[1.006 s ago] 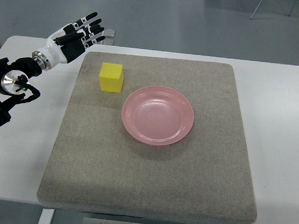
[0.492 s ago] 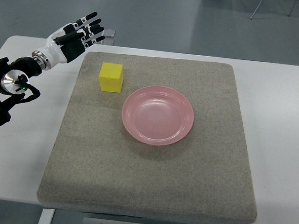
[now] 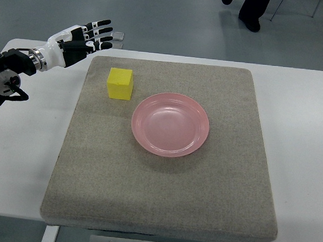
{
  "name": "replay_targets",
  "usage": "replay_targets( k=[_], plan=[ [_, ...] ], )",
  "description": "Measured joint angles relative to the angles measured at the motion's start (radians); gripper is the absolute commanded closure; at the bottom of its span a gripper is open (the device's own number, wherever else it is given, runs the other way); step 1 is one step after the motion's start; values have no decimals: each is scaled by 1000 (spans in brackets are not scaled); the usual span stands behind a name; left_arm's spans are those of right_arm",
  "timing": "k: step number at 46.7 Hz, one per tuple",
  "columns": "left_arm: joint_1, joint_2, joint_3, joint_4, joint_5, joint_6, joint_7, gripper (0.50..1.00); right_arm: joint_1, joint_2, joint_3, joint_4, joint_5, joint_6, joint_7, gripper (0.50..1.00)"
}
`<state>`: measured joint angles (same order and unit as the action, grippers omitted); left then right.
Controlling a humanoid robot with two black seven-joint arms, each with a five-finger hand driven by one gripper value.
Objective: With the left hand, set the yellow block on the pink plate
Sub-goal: 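Reach the left hand toward the yellow cube and open fingers around it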
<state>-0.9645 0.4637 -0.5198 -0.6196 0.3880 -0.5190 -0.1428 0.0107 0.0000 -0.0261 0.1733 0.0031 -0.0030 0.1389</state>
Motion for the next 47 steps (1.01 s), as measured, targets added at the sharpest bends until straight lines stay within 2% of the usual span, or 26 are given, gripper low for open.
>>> replay_targets(
  k=[9,19,33,42,47],
  plan=[
    [-29,40,0,-32,285,6,-32,504,0,0,0,0,0,0,0,576],
    [-53,73,1,-101,463,10,-48,504,0,0,0,0,0,0,0,576],
    [-103,63,1,-143,865,22,-63,504,0,0,0,0,0,0,0,576],
    [-107,43,1,-143,1050,84,-63,504,0,0,0,0,0,0,0,576],
    [-108,14,3,-142,1113,94,-62,504,0,0,0,0,0,0,-1,576]
  ],
)
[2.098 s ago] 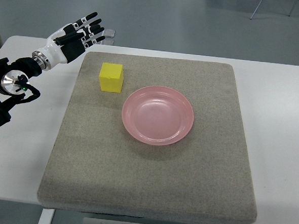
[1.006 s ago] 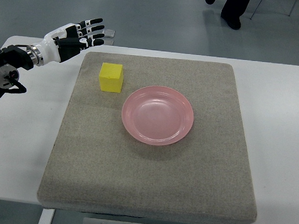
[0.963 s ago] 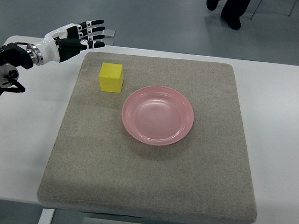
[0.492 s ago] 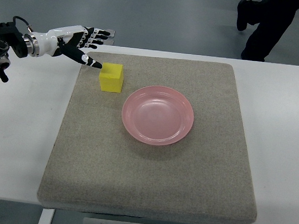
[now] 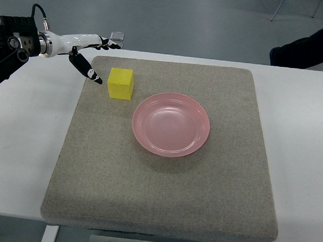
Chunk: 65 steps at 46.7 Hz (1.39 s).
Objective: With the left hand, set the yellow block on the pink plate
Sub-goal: 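Reach the left hand toward the yellow cube and open fingers around it, then close the left hand fingers on the yellow cube and lift it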
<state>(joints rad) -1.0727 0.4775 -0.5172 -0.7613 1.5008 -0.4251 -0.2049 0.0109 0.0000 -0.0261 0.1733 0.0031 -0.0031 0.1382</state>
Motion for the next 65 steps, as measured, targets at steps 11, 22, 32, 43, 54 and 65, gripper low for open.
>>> replay_targets(
  k=[11,22,32,43,54,65],
  plan=[
    [0,-66,68,18,61,38,2,504,0,0,0,0,0,0,0,576],
    [5,-101,80,40,59,75,4,504,0,0,0,0,0,0,0,576],
    [5,-114,88,47,60,78,12,660,0,0,0,0,0,0,0,576],
    [-2,-116,97,50,107,79,15,971,0,0,0,0,0,0,0,576],
    [-37,-102,97,50,113,79,14,1000,0,0,0,0,0,0,1,576],
    [-75,-75,90,-34,95,77,1,1000,0,0,0,0,0,0,1,576]
  ],
)
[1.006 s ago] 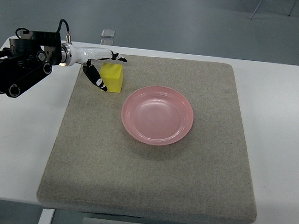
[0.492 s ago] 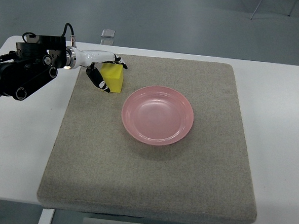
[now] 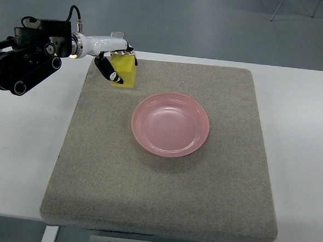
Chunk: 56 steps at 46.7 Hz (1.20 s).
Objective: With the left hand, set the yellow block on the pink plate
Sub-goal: 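Close the left hand fingers on the yellow cube and lift it, then carry the yellow cube with the left hand over the pink plate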
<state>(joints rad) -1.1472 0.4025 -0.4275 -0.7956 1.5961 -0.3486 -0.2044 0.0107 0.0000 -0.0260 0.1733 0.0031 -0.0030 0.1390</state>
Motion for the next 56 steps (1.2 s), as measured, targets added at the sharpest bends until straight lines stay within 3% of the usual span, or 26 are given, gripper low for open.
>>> replay_targets(
  k=[26,49,51,55,56],
  plan=[
    [17,6,42,-307,-26,-101,-35,1000,0,0,0,0,0,0,0,576],
    [40,-93,104,-231,-8,-57,-24,1000,0,0,0,0,0,0,-1,576],
    [42,-106,104,-225,-8,-53,-24,943,0,0,0,0,0,0,-1,576],
    [41,-114,104,-223,-8,-52,-24,706,0,0,0,0,0,0,-1,576],
    [40,-115,104,-223,-8,-52,-24,675,0,0,0,0,0,0,-1,576]
  ],
)
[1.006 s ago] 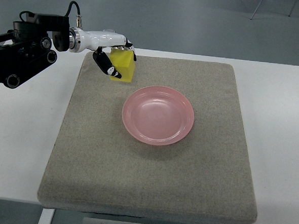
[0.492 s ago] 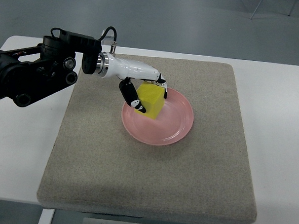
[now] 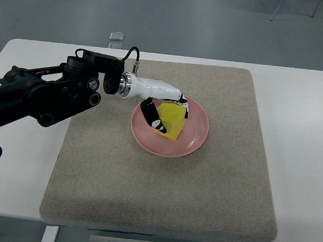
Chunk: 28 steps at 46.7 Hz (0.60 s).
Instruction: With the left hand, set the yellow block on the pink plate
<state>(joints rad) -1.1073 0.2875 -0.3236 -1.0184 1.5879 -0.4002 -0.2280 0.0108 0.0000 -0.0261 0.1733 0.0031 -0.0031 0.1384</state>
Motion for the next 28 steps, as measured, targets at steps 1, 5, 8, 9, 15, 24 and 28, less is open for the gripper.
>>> replay_targets(
  k=[1,5,8,9,15,24,28],
  plan=[
    [-1,0,0,0,0,0,0,656,0,0,0,0,0,0,0,576],
    [-1,-1,0,0,-1,0,0,585,0,0,0,0,0,0,0,576],
    [-1,0,0,-1,-1,0,0,525,0,0,0,0,0,0,1,576],
    [-1,0,0,-2,-1,0,0,519,0,0,0,0,0,0,1,576],
    [-2,7,0,-10,-8,-1,1,506,0,0,0,0,0,0,1,576],
    [-5,42,-15,-13,-48,0,-5,506,0,0,0,0,0,0,0,576],
    [-11,68,-17,-11,-171,1,-5,504,0,0,0,0,0,0,0,576]
  ],
)
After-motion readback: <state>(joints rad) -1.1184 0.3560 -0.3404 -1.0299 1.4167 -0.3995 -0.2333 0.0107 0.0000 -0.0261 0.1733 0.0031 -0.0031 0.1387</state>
